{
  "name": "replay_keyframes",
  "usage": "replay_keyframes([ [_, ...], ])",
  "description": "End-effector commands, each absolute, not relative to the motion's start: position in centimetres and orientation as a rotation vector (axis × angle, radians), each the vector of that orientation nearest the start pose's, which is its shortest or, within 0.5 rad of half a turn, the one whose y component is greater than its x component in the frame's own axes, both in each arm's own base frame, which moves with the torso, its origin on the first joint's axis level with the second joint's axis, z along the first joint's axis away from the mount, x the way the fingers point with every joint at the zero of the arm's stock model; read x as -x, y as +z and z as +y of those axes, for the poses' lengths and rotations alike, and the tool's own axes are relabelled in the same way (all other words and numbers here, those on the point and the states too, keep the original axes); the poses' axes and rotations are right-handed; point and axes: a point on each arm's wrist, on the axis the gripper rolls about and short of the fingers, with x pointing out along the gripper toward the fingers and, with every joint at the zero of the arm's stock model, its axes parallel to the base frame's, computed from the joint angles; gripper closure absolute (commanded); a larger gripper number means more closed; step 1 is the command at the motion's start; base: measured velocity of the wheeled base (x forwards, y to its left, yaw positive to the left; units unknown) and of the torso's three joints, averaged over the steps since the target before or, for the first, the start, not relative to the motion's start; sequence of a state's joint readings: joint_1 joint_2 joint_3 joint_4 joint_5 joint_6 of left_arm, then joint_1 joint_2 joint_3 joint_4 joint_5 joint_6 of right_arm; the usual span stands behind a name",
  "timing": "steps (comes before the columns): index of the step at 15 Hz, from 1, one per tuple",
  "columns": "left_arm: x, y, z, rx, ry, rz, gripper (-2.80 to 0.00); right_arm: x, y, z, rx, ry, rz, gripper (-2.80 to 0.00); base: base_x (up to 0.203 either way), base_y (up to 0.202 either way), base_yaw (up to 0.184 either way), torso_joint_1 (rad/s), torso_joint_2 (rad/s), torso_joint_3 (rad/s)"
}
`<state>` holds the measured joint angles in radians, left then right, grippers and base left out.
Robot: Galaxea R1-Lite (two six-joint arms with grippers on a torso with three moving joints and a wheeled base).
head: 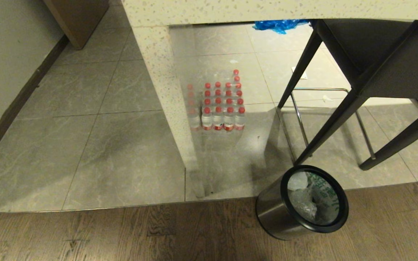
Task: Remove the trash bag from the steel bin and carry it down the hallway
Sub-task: Place the outer trash can on the ground
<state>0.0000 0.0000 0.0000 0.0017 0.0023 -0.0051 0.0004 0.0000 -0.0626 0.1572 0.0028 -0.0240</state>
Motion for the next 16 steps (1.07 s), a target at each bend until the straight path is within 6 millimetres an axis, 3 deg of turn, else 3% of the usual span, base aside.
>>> replay_keyframes([
  [1, 2.3, 7.5, 0.0, 0.005, 0.003, 0.004, 0.00, 2.8, 7.7, 0.0, 0.024, 0.006, 0.096, 0.00, 0.000, 0.000, 0.000, 0.000, 0.00, 0.000],
  [5, 2.3, 7.5, 0.0, 0.006, 0.003, 0.005, 0.00, 2.9, 8.0, 0.0, 0.029, 0.011, 0.098, 0.00, 0.000, 0.000, 0.000, 0.000, 0.00, 0.000],
  [7, 2.3, 7.5, 0.0, 0.005, 0.003, 0.003, 0.00, 2.9, 9.7, 0.1, 0.008, 0.026, 0.106, 0.00, 0.000, 0.000, 0.000, 0.000, 0.00, 0.000],
  [10, 2.3, 7.5, 0.0, 0.006, 0.003, 0.004, 0.00, 1.4, 13.7, 0.1, -0.067, 0.029, 0.289, 0.00, 0.000, 0.000, 0.000, 0.000, 0.00, 0.000],
  [13, 2.3, 7.5, 0.0, 0.006, 0.003, 0.004, 0.00, -2.4, 17.3, 0.1, -0.095, 0.021, 0.532, 0.00, 0.000, 0.000, 0.000, 0.000, 0.00, 0.000],
  [16, 2.3, 7.5, 0.0, 0.005, 0.003, 0.005, 0.00, -8.8, 18.9, 0.4, -0.081, 0.044, 0.787, 0.00, 0.000, 0.000, 0.000, 0.000, 0.00, 0.000],
])
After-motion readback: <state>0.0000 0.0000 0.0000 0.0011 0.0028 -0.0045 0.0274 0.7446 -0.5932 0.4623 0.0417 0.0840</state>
